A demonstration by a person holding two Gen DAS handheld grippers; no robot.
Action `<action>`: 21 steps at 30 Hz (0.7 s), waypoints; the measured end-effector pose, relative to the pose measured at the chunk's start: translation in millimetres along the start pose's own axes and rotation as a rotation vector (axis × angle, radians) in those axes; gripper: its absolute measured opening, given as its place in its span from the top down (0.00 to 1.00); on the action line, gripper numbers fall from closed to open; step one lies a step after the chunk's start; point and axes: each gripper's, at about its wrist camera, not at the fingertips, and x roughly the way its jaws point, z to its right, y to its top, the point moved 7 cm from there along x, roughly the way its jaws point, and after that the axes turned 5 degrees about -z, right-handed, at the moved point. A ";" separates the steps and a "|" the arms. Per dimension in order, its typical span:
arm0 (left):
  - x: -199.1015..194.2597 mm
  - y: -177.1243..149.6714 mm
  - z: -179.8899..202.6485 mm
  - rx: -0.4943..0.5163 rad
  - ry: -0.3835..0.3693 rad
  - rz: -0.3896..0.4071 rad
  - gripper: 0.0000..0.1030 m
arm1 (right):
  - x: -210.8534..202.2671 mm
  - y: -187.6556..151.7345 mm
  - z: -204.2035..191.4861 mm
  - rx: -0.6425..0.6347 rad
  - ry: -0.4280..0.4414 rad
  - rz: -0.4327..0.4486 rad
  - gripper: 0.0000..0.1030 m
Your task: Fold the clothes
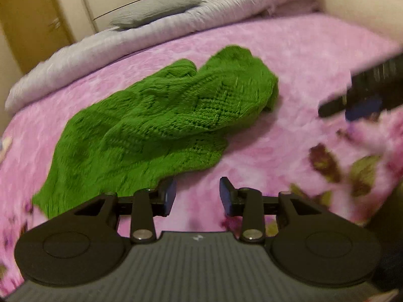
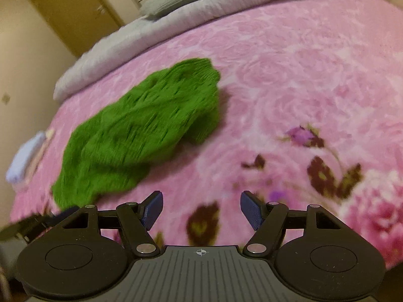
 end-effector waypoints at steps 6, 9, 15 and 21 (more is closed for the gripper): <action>34.4 1.8 0.6 0.238 0.103 0.009 0.68 | 33.3 36.7 26.6 0.189 0.139 0.030 0.32; 39.1 -6.8 -3.4 0.333 0.116 0.016 0.67 | 49.4 49.2 39.2 0.303 0.205 0.035 0.32; 53.8 -16.7 -22.7 0.324 0.114 0.046 0.67 | 70.0 58.1 42.7 0.415 0.308 0.061 0.33; 49.4 -5.1 -36.7 0.268 0.061 0.053 0.94 | 55.0 38.0 26.0 0.454 0.369 0.055 0.33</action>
